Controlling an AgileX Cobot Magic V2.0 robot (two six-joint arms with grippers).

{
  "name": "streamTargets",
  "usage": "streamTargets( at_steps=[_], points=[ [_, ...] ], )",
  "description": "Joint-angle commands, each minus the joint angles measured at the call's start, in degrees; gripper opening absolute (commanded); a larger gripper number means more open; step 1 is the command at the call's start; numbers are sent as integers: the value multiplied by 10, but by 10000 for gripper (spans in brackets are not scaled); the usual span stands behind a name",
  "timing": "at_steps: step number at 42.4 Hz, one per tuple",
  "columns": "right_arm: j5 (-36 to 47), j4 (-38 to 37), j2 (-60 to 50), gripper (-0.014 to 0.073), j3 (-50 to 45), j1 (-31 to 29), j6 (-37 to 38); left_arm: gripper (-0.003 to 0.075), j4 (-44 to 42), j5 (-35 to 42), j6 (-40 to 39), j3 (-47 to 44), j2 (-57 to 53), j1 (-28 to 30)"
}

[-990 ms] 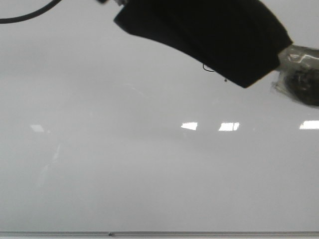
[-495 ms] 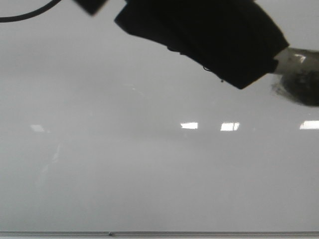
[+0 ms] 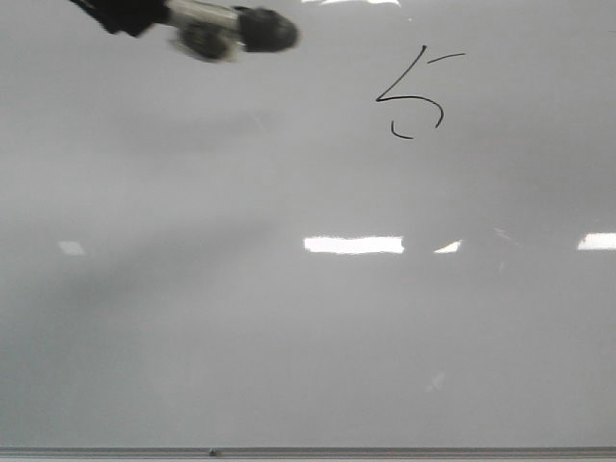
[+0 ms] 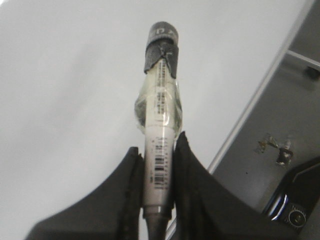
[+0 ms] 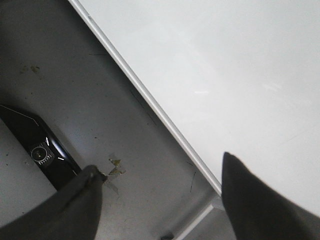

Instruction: Write number 5 on whiteboard

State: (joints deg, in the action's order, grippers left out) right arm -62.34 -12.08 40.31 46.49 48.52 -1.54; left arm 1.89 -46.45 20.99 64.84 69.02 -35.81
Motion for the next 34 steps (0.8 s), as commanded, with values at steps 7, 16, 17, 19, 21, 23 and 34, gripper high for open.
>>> streamTargets(
  at_steps=[7,16,17,19,21,23,34],
  points=[
    [35,-15,-2,526,18,-4,4,22,-14,30,-87,8,-71,189],
    [50,-14,-2,526,18,-4,4,21,1,228,-140,-106,-95,325],
    [51,-14,-2,526,18,-4,4,22,8,269,-145,-127,-95,334],
    [54,-14,-2,526,18,-4,4,22,43,357,-146,-173,-93,353],
    [58,-14,-2,526,18,-4,4,21,72,472,-146,-230,-93,358],
    [65,-14,-2,526,18,-4,4,22,84,586,-146,-277,-93,357],
    [95,-14,-2,526,18,-4,4,22,87,772,-148,-360,-52,354]
  ],
)
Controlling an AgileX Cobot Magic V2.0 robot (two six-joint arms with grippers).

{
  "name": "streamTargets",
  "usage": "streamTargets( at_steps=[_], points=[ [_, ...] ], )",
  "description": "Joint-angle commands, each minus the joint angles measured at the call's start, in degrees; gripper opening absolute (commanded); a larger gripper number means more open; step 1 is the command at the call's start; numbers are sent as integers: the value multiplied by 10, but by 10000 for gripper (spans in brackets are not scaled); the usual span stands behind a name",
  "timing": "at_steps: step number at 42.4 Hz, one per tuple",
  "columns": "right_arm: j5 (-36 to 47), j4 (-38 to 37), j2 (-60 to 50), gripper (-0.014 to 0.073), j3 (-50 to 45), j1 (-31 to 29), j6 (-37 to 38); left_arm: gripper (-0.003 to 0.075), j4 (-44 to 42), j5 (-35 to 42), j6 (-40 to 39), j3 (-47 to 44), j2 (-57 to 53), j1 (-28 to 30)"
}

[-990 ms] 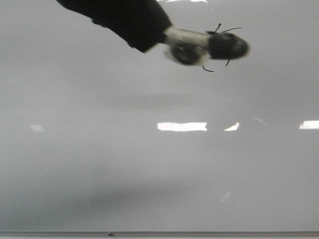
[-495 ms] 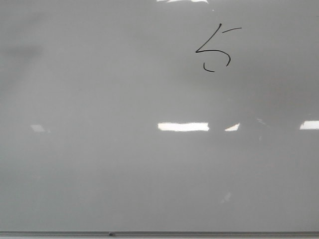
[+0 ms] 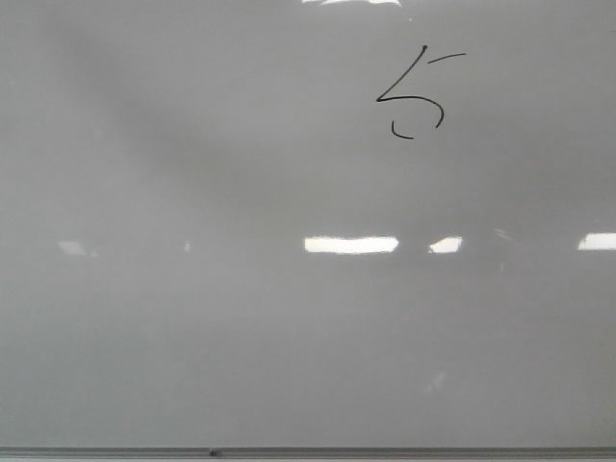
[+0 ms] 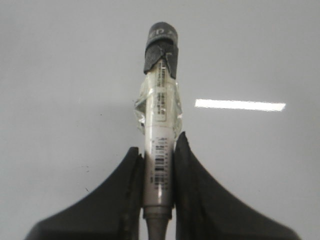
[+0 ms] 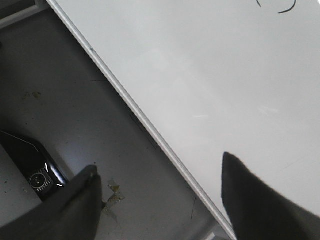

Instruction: Write number 5 on whiteboard

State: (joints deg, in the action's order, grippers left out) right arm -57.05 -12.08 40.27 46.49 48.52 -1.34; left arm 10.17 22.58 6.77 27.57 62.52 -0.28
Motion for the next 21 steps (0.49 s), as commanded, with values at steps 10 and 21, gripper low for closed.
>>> streamTargets(
  at_steps=[10,21],
  points=[
    [43,-14,-2,526,18,-4,2,22,3,171,-23,16,108,-5],
    [42,-14,-2,526,17,-4,2,27,-6,272,-25,20,206,-38]
  ],
)
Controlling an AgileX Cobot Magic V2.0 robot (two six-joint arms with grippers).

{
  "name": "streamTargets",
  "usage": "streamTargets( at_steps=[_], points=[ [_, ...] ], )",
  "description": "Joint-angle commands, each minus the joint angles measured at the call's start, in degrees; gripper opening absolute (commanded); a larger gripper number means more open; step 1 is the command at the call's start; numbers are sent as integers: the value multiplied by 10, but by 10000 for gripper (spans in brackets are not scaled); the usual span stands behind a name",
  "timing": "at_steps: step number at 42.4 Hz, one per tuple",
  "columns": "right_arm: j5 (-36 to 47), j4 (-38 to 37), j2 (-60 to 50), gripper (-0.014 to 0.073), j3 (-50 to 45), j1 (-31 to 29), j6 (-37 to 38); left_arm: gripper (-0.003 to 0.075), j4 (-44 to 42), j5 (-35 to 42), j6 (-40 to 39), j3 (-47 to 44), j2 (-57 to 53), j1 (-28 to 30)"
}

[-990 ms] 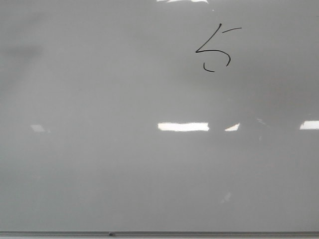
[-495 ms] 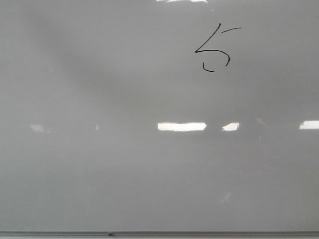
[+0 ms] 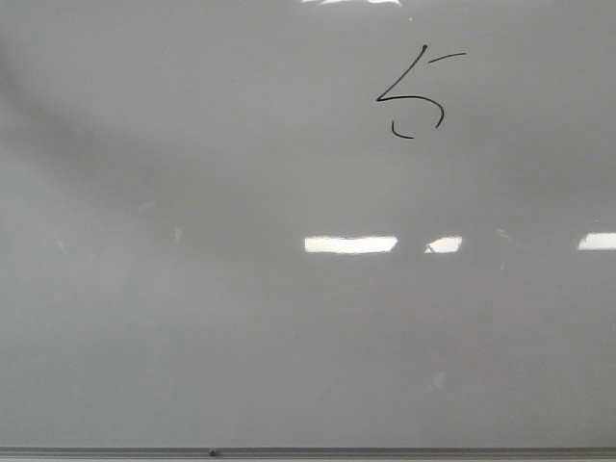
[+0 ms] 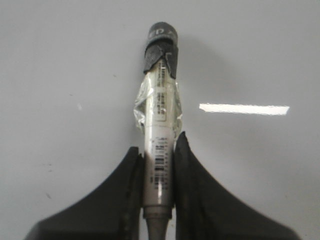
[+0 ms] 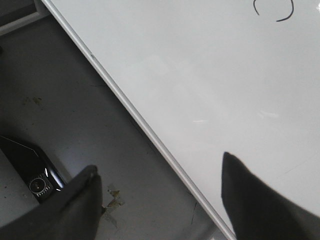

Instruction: Write number 5 on whiteboard

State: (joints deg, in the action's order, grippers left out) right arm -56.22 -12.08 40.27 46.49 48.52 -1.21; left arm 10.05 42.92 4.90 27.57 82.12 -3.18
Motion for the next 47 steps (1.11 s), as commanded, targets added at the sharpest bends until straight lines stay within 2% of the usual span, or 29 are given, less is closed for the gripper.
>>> streamTargets(
  at_steps=[1,7,13,20,27,29,30,33,37,42,47],
  points=[
    [34,-14,-2,526,17,-4,1,35,-5,63,-7,23,16,-9],
    [32,-13,-2,526,17,-4,1,179,-7,14,-7,38,35,-9],
    [32,-12,-2,526,17,-4,1,304,-9,10,-7,42,34,-9],
    [29,-12,-2,526,17,-4,5,314,-9,-12,-7,42,19,-9],
    [23,-13,-3,526,18,-4,42,314,-9,-80,-7,43,-40,-9],
    [14,-18,-4,526,20,-4,69,314,-9,-138,-7,48,-72,-9],
    [-8,-31,-4,526,25,-4,101,314,-20,-249,-7,69,-118,-9],
    [-48,-51,-4,526,39,-4,144,314,-45,-417,-7,114,-176,-11],
    [-79,-65,-5,526,55,-4,177,314,-45,-579,-3,170,-228,-18],
    [-79,-65,-15,526,60,-4,193,314,-49,-690,7,214,-275,-26],
    [-73,-64,-35,526,57,-4,202,314,-49,-761,7,236,-325,-30]
  ],
)
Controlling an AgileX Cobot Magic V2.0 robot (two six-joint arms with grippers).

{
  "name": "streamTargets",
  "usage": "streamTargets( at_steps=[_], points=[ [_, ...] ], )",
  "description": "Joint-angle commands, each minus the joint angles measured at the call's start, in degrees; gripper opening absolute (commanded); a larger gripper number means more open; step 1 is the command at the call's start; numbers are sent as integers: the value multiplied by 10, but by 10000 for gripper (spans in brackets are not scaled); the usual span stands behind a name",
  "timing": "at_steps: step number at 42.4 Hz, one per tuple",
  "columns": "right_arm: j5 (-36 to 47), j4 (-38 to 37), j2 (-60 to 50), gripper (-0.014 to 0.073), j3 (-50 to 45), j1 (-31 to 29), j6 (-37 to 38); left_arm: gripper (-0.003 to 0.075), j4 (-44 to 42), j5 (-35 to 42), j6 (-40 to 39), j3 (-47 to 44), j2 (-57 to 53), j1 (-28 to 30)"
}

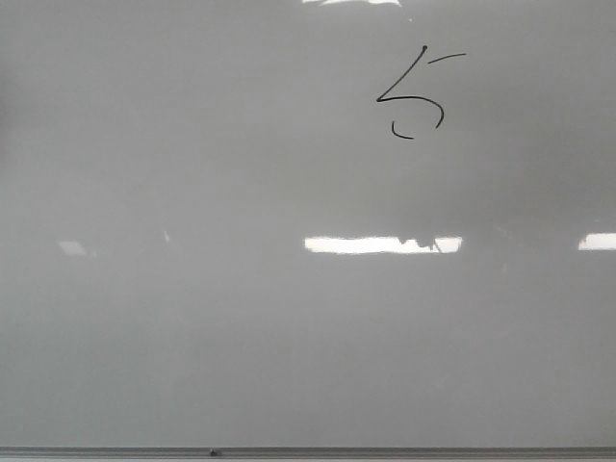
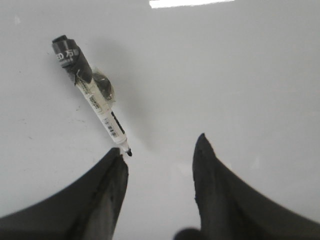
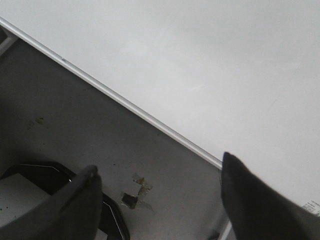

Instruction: Write number 5 on whiteboard

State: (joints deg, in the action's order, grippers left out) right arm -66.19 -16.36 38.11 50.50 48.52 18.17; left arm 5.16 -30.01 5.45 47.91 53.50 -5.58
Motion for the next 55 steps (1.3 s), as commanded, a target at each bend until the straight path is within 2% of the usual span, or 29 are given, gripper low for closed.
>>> streamTargets(
  at_steps=[1,12,16,19,27,31,35,40,47,55],
  points=[
    [27,-22,-18,526,17,-4,8,314,0,-42,1,33,-47,-6],
    [35,-22,-59,525,17,-4,8,314,5,-149,1,33,-147,-6],
    [38,-22,-61,478,17,-4,8,314,5,-155,1,33,-163,-6],
    [40,-22,-61,385,17,-4,8,312,5,-156,1,33,-166,-6],
    [41,-22,-61,47,17,-4,8,312,8,-156,1,33,-166,-6],
    [41,-22,-61,-65,17,-4,8,310,10,-153,1,28,-166,-6],
    [45,-24,-61,-68,17,-4,8,262,11,-151,1,20,-166,-6],
    [47,-24,-61,-69,17,-4,8,152,15,-151,1,15,-166,-10],
    [47,-24,-61,-69,17,-4,8,-21,16,-154,1,15,-166,-72],
    [47,-24,-61,-69,17,-4,8,-20,16,-151,1,15,-166,-123]
  ],
)
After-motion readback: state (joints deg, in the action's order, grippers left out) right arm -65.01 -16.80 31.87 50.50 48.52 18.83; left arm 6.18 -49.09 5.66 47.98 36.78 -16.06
